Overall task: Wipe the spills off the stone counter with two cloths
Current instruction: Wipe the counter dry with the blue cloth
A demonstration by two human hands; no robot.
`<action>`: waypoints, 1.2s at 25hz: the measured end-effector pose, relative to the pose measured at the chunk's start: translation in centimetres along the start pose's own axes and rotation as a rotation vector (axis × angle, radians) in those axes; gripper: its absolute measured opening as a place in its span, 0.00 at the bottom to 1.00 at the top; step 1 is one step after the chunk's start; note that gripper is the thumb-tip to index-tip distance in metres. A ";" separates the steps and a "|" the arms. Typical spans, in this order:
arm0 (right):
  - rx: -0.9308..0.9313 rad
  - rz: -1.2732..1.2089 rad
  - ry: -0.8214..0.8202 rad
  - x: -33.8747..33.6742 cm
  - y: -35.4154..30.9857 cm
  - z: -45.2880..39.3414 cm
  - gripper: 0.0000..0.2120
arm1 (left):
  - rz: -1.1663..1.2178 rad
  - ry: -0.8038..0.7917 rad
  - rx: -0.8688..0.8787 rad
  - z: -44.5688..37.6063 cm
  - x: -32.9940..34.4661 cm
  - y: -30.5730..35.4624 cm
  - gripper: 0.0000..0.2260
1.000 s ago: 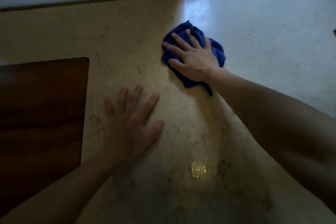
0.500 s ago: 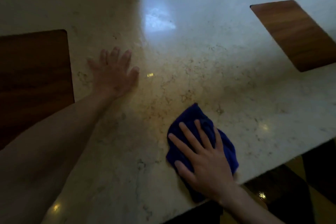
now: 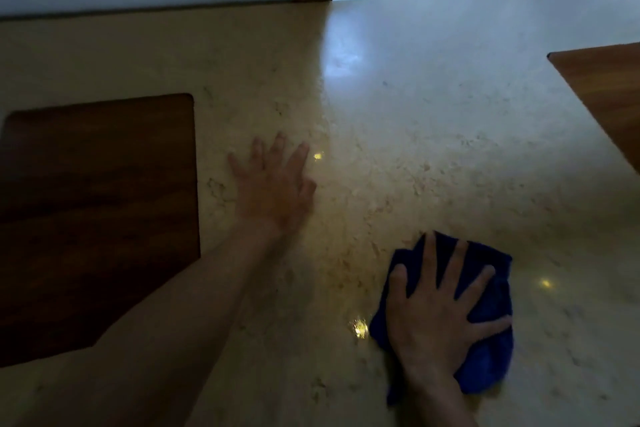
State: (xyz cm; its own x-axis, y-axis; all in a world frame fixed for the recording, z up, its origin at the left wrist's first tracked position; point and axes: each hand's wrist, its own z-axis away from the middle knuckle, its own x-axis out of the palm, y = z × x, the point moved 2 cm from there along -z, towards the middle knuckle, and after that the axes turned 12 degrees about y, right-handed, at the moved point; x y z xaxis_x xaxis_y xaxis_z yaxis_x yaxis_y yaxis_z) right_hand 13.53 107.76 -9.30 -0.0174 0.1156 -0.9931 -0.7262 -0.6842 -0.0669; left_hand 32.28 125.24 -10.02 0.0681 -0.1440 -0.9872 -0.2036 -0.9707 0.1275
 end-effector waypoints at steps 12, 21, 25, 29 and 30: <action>-0.441 -0.050 0.108 -1.2 -29.4 -33.0 0.32 | 0.078 0.087 0.015 0.2 0.3 0.5 0.30; -0.738 -0.084 0.092 -0.6 -38.1 -34.0 0.32 | 0.042 0.056 -0.001 0.2 0.2 0.5 0.29; -1.134 -0.061 0.070 0.5 -39.1 -26.3 0.29 | 0.094 0.110 0.057 0.2 0.0 0.2 0.29; -1.278 -0.045 0.054 0.6 -33.8 -20.5 0.27 | 0.406 0.282 -0.034 0.6 -0.4 -0.5 0.29; -1.288 -0.044 0.041 0.4 -31.8 -18.9 0.27 | 0.498 0.363 -0.109 0.5 -0.5 -0.8 0.30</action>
State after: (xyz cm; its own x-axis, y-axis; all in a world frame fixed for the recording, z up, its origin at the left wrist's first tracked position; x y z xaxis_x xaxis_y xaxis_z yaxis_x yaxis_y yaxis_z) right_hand 49.63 115.98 -9.36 0.0273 0.1488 -0.9885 0.4579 -0.8809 -0.1199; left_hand 31.97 126.23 -9.63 0.3218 -0.6219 -0.7139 -0.1970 -0.7815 0.5920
